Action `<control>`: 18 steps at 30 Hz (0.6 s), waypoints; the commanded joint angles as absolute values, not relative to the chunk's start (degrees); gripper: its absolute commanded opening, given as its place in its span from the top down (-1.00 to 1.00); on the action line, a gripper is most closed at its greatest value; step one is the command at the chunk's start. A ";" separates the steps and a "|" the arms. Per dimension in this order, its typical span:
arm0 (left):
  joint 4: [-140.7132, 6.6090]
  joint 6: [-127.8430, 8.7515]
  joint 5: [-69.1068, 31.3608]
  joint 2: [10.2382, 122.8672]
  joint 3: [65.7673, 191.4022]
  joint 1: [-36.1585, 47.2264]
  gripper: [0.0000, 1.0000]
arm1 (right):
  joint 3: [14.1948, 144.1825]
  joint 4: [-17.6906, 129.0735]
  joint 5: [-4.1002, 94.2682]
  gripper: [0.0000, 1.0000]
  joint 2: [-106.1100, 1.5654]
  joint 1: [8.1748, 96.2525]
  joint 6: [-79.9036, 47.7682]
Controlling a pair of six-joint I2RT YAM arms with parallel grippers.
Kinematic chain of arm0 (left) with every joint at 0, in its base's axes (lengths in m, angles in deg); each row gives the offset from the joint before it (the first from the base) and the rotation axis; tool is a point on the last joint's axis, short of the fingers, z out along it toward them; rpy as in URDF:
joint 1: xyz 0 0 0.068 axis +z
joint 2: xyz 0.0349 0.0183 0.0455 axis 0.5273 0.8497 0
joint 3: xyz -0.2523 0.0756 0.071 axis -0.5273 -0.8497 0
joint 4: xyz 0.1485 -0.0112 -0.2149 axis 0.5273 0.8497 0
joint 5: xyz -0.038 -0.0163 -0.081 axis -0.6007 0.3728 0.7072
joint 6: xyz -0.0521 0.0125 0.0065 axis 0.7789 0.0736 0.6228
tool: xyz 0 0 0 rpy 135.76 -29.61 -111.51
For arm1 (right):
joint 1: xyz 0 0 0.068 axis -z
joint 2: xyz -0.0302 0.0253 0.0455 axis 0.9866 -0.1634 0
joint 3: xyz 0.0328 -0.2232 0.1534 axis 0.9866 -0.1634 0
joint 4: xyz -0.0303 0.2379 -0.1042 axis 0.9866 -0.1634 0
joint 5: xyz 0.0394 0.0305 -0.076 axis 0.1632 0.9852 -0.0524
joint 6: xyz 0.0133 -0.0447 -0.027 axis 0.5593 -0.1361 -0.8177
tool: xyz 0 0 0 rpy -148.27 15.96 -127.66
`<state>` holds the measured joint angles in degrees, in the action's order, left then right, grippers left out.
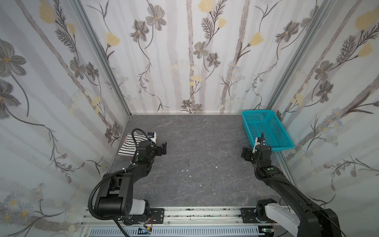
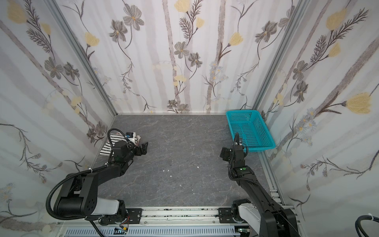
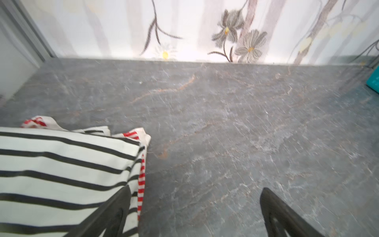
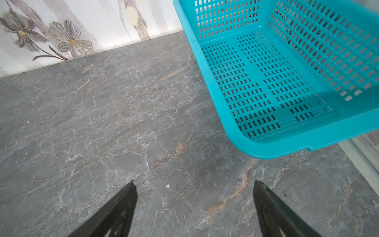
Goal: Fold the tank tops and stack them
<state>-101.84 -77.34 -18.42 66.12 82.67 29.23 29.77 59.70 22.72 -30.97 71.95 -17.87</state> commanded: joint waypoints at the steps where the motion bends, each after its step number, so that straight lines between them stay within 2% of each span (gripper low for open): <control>1: -115.45 -78.47 -21.49 68.55 80.15 29.03 -1.00 | 27.55 71.96 24.99 -0.78 -29.32 73.04 -23.89; 6: -121.78 -79.08 -21.39 71.01 77.65 29.12 -1.00 | 23.60 82.96 27.67 -0.79 -28.04 76.64 -27.41; 18: -127.98 -78.00 -22.19 69.97 73.68 29.60 -1.00 | 16.39 103.92 30.86 -0.80 -36.08 78.69 -28.86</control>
